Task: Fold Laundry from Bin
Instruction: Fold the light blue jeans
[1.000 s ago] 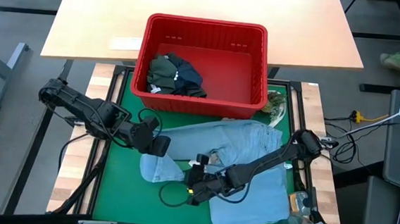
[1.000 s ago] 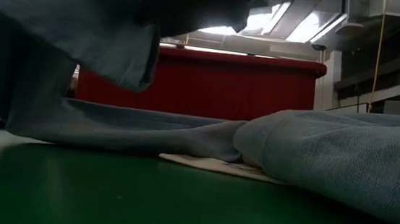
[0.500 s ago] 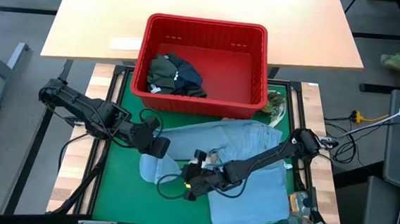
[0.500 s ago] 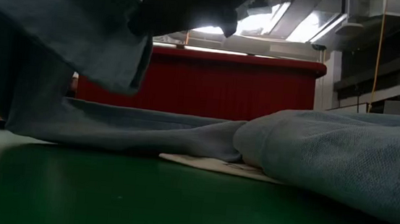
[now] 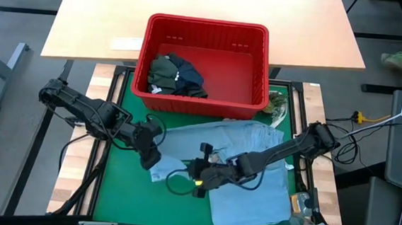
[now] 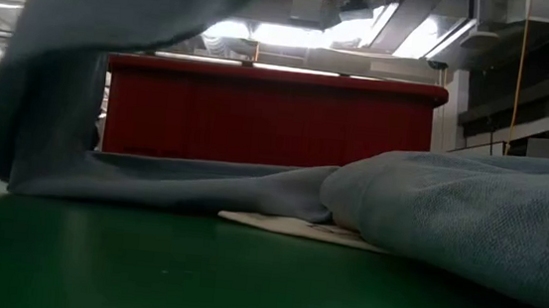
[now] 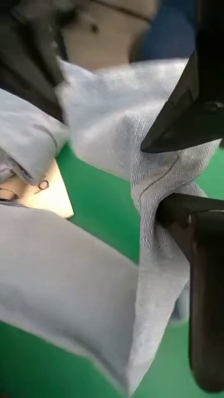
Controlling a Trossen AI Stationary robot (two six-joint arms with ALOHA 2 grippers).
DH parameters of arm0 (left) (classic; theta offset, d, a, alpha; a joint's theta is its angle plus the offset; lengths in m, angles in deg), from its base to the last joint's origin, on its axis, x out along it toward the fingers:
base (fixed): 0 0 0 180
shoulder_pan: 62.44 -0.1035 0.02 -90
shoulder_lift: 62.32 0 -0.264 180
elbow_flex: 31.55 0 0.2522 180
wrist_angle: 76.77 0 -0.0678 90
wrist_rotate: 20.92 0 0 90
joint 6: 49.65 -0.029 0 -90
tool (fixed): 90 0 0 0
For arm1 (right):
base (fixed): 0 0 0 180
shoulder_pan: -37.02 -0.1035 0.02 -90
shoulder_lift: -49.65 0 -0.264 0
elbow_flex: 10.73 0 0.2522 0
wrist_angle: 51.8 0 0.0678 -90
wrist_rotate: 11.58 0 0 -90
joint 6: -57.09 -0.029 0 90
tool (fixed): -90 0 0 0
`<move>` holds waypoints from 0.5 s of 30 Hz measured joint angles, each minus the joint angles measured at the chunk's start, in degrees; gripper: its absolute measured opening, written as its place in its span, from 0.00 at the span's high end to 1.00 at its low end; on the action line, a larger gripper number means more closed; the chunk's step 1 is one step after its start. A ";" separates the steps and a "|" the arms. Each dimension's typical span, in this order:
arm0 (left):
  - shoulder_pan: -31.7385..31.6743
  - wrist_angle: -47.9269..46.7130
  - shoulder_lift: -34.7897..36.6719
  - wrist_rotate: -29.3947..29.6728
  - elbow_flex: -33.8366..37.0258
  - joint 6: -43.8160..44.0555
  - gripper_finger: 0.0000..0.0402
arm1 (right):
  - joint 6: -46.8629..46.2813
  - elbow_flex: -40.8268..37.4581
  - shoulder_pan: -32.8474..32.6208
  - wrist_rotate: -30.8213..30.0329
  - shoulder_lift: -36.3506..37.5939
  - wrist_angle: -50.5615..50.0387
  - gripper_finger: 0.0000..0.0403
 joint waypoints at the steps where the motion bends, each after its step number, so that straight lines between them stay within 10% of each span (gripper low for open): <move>1: 0.00 -1.02 0.00 -0.01 0.00 -1.30 0.72 | 0.02 0.00 0.35 0.13 0.65 -0.89 0.97; 15: 0.00 -19.89 0.00 9.68 -0.09 -4.24 0.71 | -0.68 0.00 6.89 0.68 5.06 -7.07 0.99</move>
